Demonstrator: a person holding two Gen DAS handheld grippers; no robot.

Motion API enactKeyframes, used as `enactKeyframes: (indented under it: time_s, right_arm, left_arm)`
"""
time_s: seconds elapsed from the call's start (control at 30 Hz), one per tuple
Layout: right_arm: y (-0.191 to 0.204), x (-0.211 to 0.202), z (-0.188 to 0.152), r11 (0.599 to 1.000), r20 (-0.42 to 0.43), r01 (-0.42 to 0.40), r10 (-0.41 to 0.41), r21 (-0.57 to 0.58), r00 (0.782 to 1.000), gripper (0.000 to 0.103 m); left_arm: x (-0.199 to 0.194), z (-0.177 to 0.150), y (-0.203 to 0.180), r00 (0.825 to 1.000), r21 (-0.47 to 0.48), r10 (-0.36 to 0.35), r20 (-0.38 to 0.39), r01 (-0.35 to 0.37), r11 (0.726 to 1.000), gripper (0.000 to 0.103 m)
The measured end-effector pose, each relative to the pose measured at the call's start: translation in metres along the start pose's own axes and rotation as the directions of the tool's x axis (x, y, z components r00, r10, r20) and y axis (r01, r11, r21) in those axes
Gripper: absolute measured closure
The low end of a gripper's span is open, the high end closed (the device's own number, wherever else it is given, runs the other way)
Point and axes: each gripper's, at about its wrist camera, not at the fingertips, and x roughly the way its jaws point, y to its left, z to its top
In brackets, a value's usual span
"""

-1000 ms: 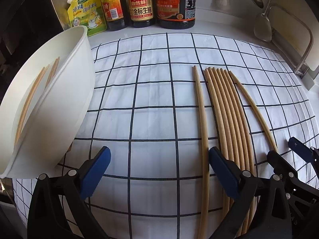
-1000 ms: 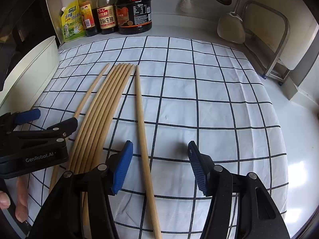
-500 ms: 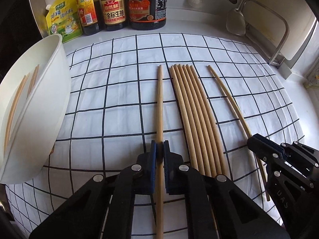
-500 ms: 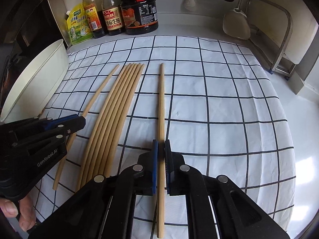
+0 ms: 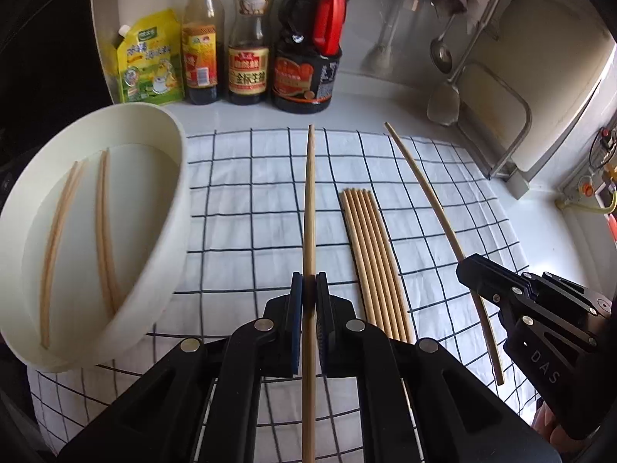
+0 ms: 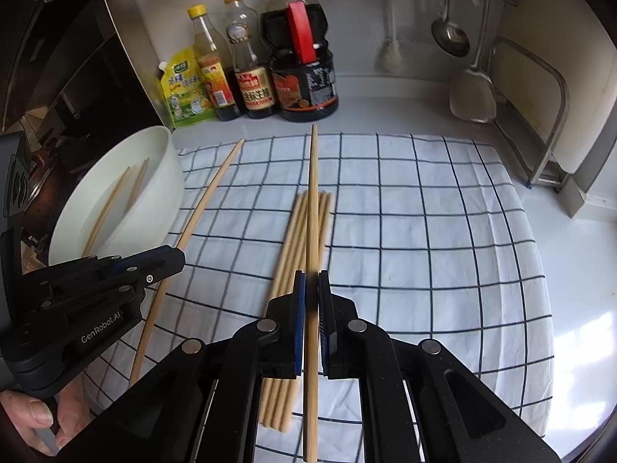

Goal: Organize utensils
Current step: 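Carry the right tool's chopstick over the basin while the left tool carries its own there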

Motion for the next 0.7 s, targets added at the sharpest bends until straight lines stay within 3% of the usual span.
enactKeyframes:
  time_s: [0.17, 0.37, 0.57, 0.7]
  right_arm:
    - [0.047, -0.005, 0.026, 0.996, 0.024, -0.064, 0.066, -0.068, 0.998, 0.096]
    - [0.112, 0.016, 0.055, 0.977, 0.020, -0.162, 0.167, -0.136, 0.986, 0.096]
    - [0.177, 0.049, 0.077, 0.953, 0.000, -0.244, 0.248, -0.179, 0.969, 0.096]
    - [0.207, 0.076, 0.087, 0.951, -0.026, -0.256, 0.256, -0.172, 0.966, 0.096]
  left_arm:
    - [-0.039, 0.007, 0.043, 0.999, -0.051, 0.023, 0.039, -0.021, 0.998, 0.095]
    - [-0.082, 0.015, 0.111, 0.986, -0.122, 0.124, 0.108, -0.111, 0.986, 0.095]
    - [-0.091, 0.029, 0.182, 0.970, -0.194, 0.218, 0.104, -0.195, 0.961, 0.095]
    - [-0.082, 0.036, 0.213, 0.969, -0.225, 0.232, 0.084, -0.209, 0.952, 0.095]
